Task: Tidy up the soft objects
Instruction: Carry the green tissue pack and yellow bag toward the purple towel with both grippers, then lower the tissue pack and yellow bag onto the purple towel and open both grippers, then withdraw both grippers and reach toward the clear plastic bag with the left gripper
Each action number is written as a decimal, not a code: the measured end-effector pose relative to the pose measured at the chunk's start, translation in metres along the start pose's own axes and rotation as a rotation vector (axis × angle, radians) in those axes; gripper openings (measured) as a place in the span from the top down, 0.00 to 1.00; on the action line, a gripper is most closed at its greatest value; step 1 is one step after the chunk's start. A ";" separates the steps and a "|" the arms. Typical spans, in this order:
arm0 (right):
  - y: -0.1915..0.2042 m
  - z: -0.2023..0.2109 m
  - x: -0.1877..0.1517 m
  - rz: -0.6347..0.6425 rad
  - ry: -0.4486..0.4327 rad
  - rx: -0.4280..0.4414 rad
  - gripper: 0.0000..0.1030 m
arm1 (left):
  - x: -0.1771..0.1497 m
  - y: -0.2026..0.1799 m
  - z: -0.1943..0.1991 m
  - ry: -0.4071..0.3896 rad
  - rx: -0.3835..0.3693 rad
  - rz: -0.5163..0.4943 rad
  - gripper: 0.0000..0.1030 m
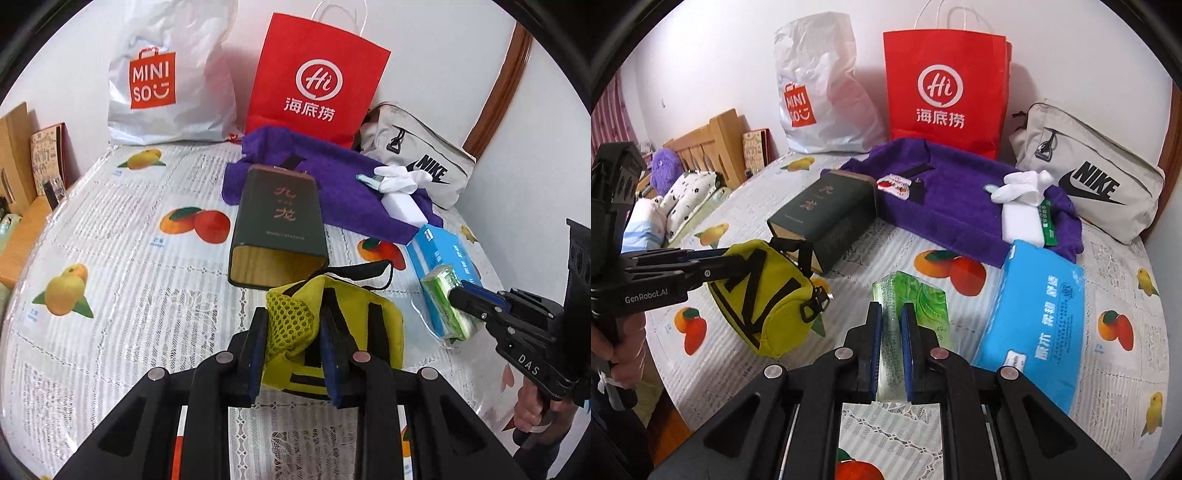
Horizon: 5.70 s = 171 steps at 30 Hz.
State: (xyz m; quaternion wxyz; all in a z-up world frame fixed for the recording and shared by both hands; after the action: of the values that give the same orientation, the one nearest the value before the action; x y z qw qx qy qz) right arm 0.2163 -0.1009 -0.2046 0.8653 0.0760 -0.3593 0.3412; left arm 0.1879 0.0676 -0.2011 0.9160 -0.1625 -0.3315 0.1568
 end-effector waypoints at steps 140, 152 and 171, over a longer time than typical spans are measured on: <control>-0.161 -0.133 0.104 -0.096 0.079 -0.085 0.20 | 0.185 -0.084 -0.168 0.064 0.228 -0.176 0.30; -0.153 -0.114 0.107 -0.105 0.089 -0.084 0.20 | 0.198 -0.114 -0.118 -0.112 0.128 -0.207 0.30; -0.079 0.012 0.034 -0.153 0.029 -0.075 0.20 | 0.117 -0.117 0.009 -0.154 0.088 -0.245 0.30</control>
State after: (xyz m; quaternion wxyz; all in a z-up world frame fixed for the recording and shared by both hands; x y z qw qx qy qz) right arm 0.2782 -0.1468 -0.1637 0.8963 0.0657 -0.3522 0.2613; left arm 0.2882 0.0104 -0.0822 0.9064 -0.0678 -0.4110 0.0705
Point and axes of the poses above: each gripper's, at about its wrist camera, not at the fingertips, and z roughly against the way its jaws point, y to its left, x to its top, the point moved 9 cm from there along -z, roughly the way its jaws point, and after that the axes turned 14 degrees about z, right-handed, at the moved point
